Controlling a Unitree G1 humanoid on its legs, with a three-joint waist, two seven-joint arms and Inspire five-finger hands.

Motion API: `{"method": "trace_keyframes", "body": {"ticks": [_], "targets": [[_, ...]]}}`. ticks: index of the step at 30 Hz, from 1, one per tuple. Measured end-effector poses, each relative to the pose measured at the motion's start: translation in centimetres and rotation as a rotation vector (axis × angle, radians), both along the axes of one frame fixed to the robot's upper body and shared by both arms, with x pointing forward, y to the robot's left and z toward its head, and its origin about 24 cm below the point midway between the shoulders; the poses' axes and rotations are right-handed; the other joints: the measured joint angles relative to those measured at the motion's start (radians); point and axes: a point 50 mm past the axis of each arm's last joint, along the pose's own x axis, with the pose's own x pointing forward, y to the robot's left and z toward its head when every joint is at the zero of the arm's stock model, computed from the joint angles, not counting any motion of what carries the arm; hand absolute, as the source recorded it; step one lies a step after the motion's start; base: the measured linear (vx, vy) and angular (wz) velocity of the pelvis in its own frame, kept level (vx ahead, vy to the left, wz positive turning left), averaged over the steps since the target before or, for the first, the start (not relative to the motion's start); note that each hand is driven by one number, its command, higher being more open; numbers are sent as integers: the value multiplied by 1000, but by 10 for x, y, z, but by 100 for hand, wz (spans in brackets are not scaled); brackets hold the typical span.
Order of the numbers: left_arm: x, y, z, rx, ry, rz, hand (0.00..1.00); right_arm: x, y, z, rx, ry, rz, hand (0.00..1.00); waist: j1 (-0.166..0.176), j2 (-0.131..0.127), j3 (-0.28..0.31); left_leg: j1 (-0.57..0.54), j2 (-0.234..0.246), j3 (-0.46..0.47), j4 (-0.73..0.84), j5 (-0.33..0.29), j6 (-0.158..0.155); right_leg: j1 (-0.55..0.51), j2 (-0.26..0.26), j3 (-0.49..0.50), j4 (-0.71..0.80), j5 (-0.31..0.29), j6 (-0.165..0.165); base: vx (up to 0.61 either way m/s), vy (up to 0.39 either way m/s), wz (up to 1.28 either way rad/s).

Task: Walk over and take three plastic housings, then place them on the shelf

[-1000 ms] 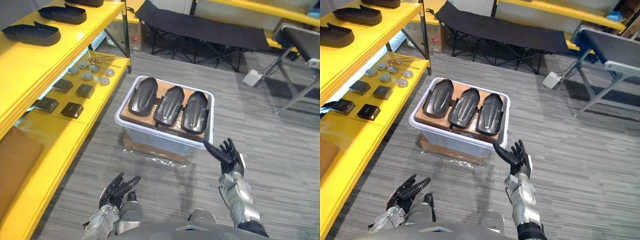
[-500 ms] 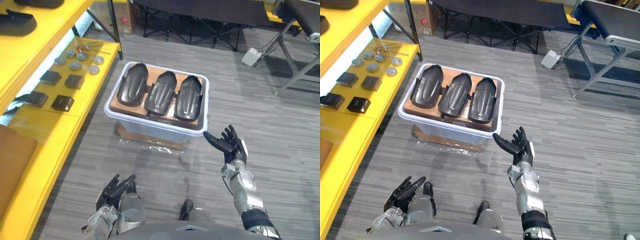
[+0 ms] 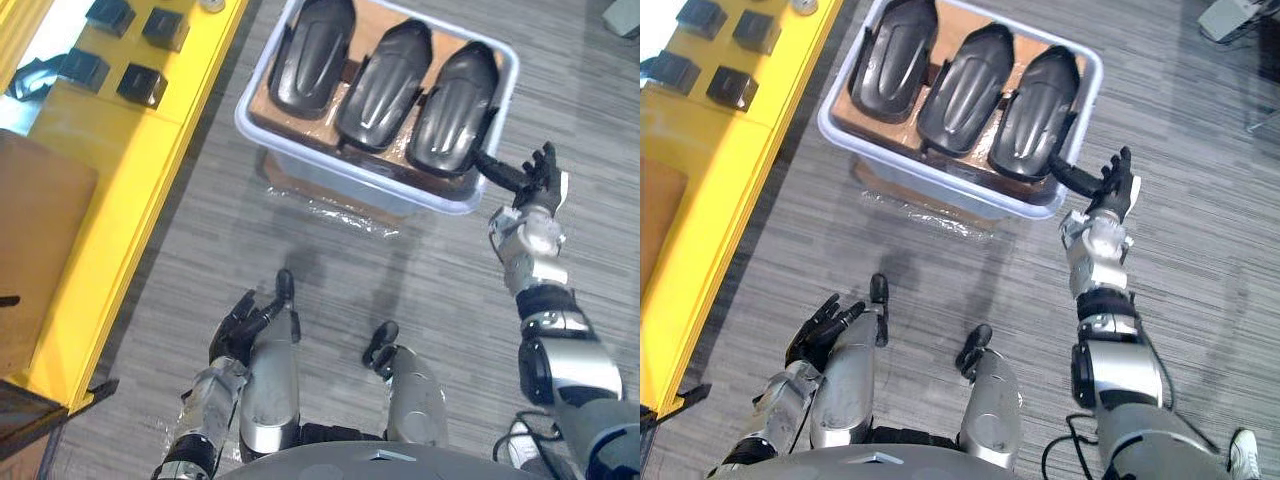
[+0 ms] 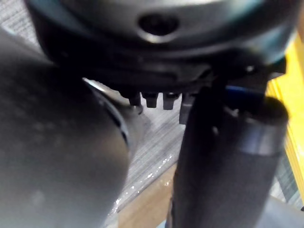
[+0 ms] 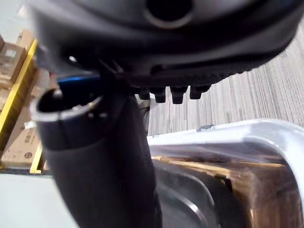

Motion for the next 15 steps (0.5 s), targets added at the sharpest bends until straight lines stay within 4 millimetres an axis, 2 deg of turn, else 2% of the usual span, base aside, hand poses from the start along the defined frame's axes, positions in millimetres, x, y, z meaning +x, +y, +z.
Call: {"method": "trace_keyframes", "body": {"ticks": [4,7,9,14,15], "targets": [[2,-3,-1,-34,2,12,100,8,-11,21,-48,28,9,100,25,26,18,-61,-3,-11,51,-22,9,-46,-18,-3,42,-8,-7,-90,53,5],[0,-4,-7,-30,42,-6,100,11,-12,27,-87,51,13,100,37,38,25,-82,-7,-12,59,-19,12,-70,-27,-3,62,-9,-8,-53,14,2],[-1,-5,-8,-58,46,0,100,10,-20,33,-117,72,-14,100,45,42,26,-94,-7,-14,64,-17,14,-83,-29,-2,71,-11,-11,-18,-2,0],[0,-9,-7,-91,37,-19,100,15,-20,48,-136,93,-71,100,49,57,32,-120,-8,-13,70,-10,18,-116,-39,-3,95,-18,-11,-23,-17,0],[1,-11,-7,-92,36,-28,100,15,-22,51,-138,90,-87,0,50,64,35,-124,-8,-14,71,-9,20,-118,-39,-4,96,-18,-11,0,0,0]]}}
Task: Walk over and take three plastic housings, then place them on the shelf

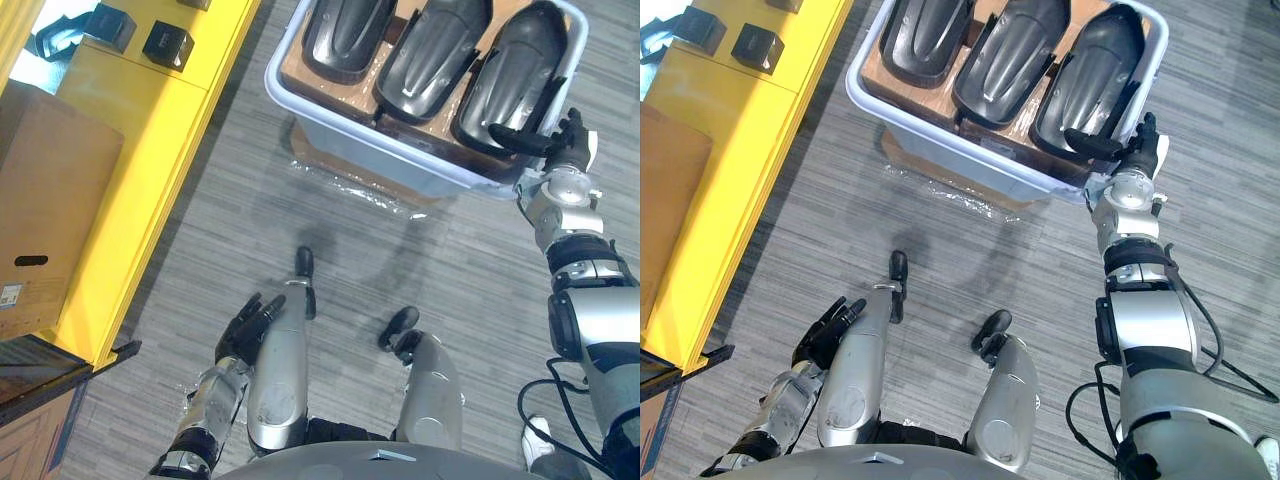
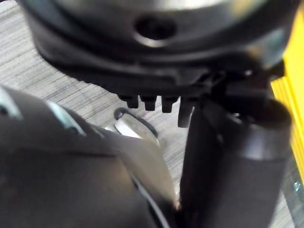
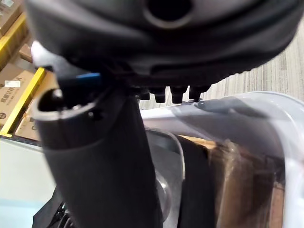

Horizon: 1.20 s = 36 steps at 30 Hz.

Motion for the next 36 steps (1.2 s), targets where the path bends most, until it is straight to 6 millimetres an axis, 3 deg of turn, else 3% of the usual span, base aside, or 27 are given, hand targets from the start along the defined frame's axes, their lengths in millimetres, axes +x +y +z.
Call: {"method": "trace_keyframes", "body": {"ticks": [2,4,12,22,31,36], "targets": [[1,-2,0,-15,0,0,100,2,0,7,-9,26,-19,0,8,6,2,-6,3,7,-1,1,0,-12,-1,3,1,1,1,1,-22,-10],[4,-6,0,-23,2,-15,100,-1,-12,15,-45,81,-67,0,23,20,7,-5,6,12,-5,2,-1,-17,-2,3,0,2,1,20,-28,-8],[5,-11,-2,-51,23,-15,100,-10,-35,36,-161,193,-125,0,19,41,7,13,8,20,-25,25,-12,-34,-13,4,50,-28,-10,63,-74,-1],[5,-11,-2,-63,25,-15,100,-11,-36,31,-290,283,-122,0,17,50,4,41,-6,-23,-44,44,-35,-13,-37,-30,137,-99,-27,-2,-85,14],[-9,-8,-4,-61,14,-23,100,-18,-43,12,-346,342,-135,0,15,49,4,111,-10,-20,-77,47,-29,62,-26,-35,95,-92,-14,1,-9,1],[-13,-6,1,-72,-43,-14,100,-19,-39,17,-392,302,-161,0,1,35,8,161,-1,-14,-97,50,-34,127,5,-37,30,-69,-4,37,-4,-4]]}}
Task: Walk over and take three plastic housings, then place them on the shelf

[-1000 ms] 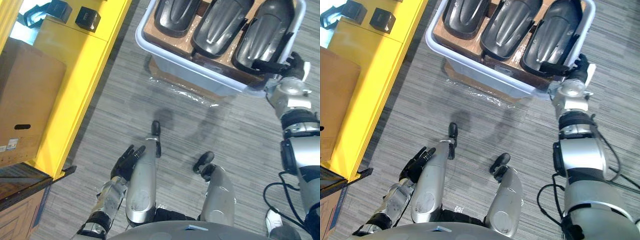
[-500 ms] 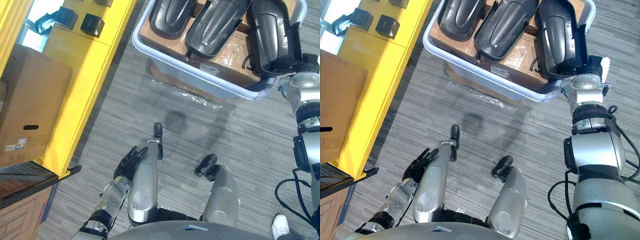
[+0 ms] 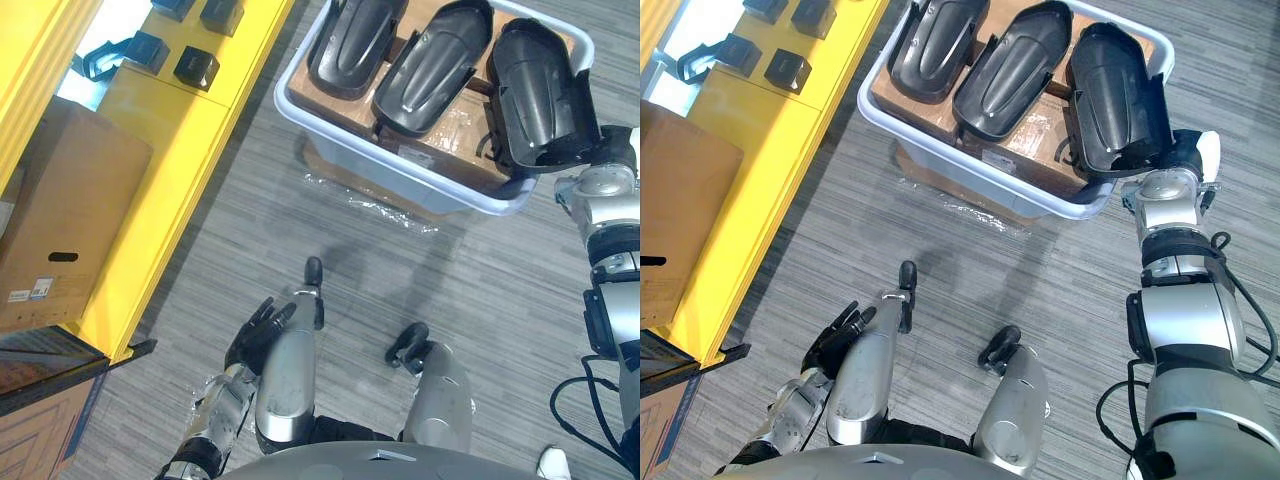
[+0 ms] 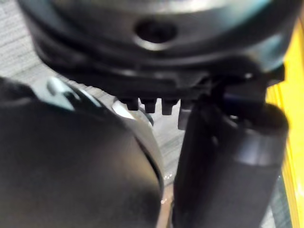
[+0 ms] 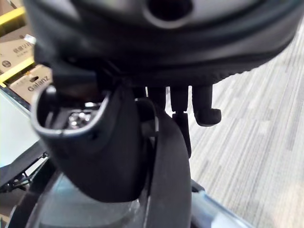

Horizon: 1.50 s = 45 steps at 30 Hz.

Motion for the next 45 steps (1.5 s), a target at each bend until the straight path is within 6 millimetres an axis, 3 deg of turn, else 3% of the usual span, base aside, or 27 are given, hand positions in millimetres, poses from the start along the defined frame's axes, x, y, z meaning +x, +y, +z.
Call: {"method": "trace_keyframes", "body": {"ticks": [5,9,11,13,14,19,22,25,27,30,34,40,45], "targets": [[0,12,20,-2,-118,41,100,-4,5,21,-91,-127,-38,0,-8,-46,3,130,11,44,-93,13,-12,109,35,9,-113,42,4,81,1,-18],[20,6,49,-31,-288,-3,100,-7,13,34,-164,-218,-48,0,-26,-101,-33,240,8,73,-206,37,-22,207,67,9,-235,81,11,91,6,-11],[25,2,56,-63,-315,-40,100,-6,23,24,-186,-210,-27,0,-39,-142,-94,267,6,86,-262,50,-28,236,82,3,-308,110,19,157,-1,-12],[30,-6,61,-154,-318,-74,100,-6,27,13,-215,-179,-17,0,-42,-165,-138,311,-2,98,-300,54,-31,285,92,0,-371,130,29,257,-15,-5],[33,-26,68,-320,-333,-138,100,-8,44,2,-275,-206,55,0,-55,-164,-209,368,-19,106,-356,56,-34,354,101,-16,-456,158,45,292,-27,6],[40,-47,76,-379,-342,-238,100,-6,70,10,-317,-311,163,0,-63,-141,-253,400,-23,121,-393,66,-40,380,103,-20,-492,175,54,79,-3,-2],[54,-61,89,-388,-373,-292,100,-13,108,-9,-338,-361,292,0,-73,-141,-285,466,-29,147,-459,86,-44,408,106,-17,-505,178,56,25,-9,-16],[82,-78,118,-383,-448,-326,100,-17,151,-31,-316,-370,484,0,-107,-142,-333,471,-29,155,-458,88,-44,412,105,-7,-514,180,54,6,0,-8],[94,-86,130,-378,-482,-319,100,-17,169,-39,-301,-354,578,0,-122,-138,-346,486,-27,166,-459,89,-44,423,109,5,-525,185,51,-41,-11,-17],[102,-95,141,-391,-513,-318,100,-22,180,-45,-310,-349,670,0,-134,-124,-359,496,-24,178,-461,89,-44,425,111,18,-525,187,48,-78,-3,-15],[102,-95,136,-413,-495,-283,100,-27,189,-58,-290,-329,730,0,-152,-104,-382,500,-22,197,-465,90,-43,419,118,41,-541,207,40,-89,14,-15],[103,-98,136,-413,-485,-229,100,-41,209,-85,-230,-294,829,0,-171,-102,-390,495,-25,201,-465,95,-37,424,119,43,-572,238,38,-45,14,-3],[108,-103,141,-382,-466,-207,100,-43,222,-91,-190,-284,890,0,-171,-106,-395,489,-28,199,-465,97,-34,423,119,41,-581,245,39,1,2,1]]}}
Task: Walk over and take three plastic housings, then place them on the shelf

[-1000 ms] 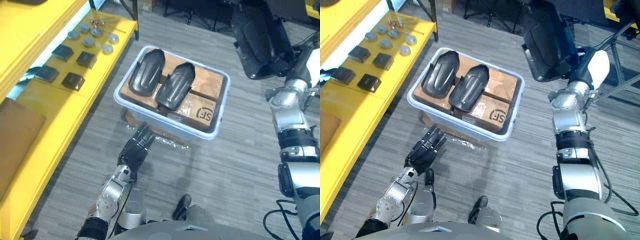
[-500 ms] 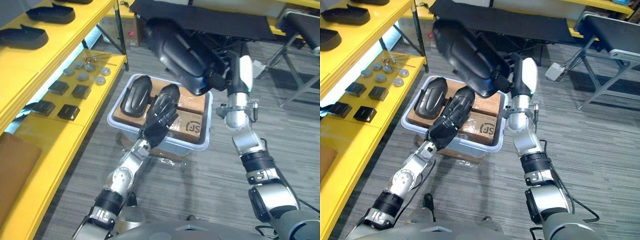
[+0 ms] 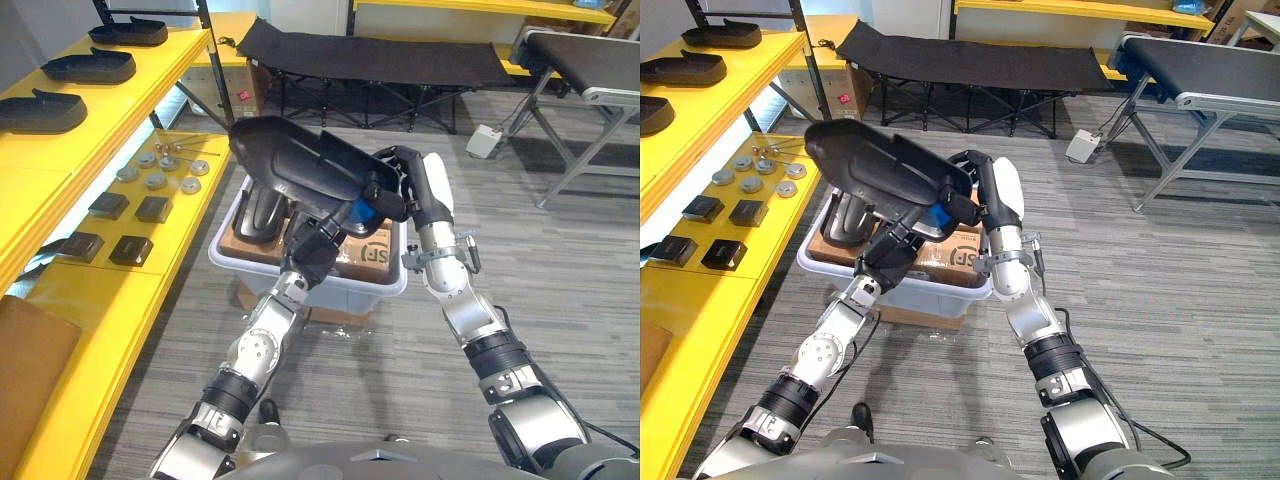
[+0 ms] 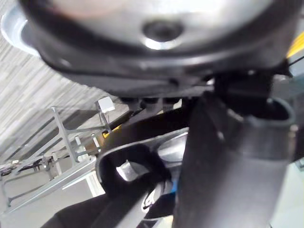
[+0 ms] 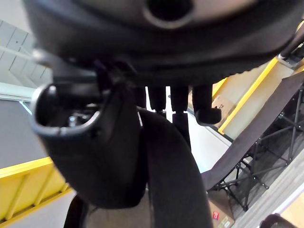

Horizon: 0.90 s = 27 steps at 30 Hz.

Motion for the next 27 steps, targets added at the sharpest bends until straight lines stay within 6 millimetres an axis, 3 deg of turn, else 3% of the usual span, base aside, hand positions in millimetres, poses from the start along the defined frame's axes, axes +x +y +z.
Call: {"method": "trace_keyframes", "body": {"ticks": [9,10,14,27], "targets": [[1,0,-1,18,59,112,100,-15,12,-26,102,96,30,0,-2,-18,-43,-11,-9,-7,1,4,2,-1,1,-1,-9,1,1,19,-1,2],[1,0,-1,20,63,122,0,-16,13,-28,112,107,33,0,-2,-18,-43,-11,-11,-7,1,4,2,-1,1,-1,-9,1,1,0,0,0],[2,4,-2,-10,109,209,0,-26,19,-44,176,173,32,0,-3,-18,-46,-11,-12,-8,0,4,2,-2,2,1,-9,2,1,0,0,0],[0,13,-20,91,159,254,0,-40,33,-57,208,204,42,0,-8,-40,-64,-15,-14,-4,3,3,2,-15,0,12,-10,3,1,6,-1,-2]]}}
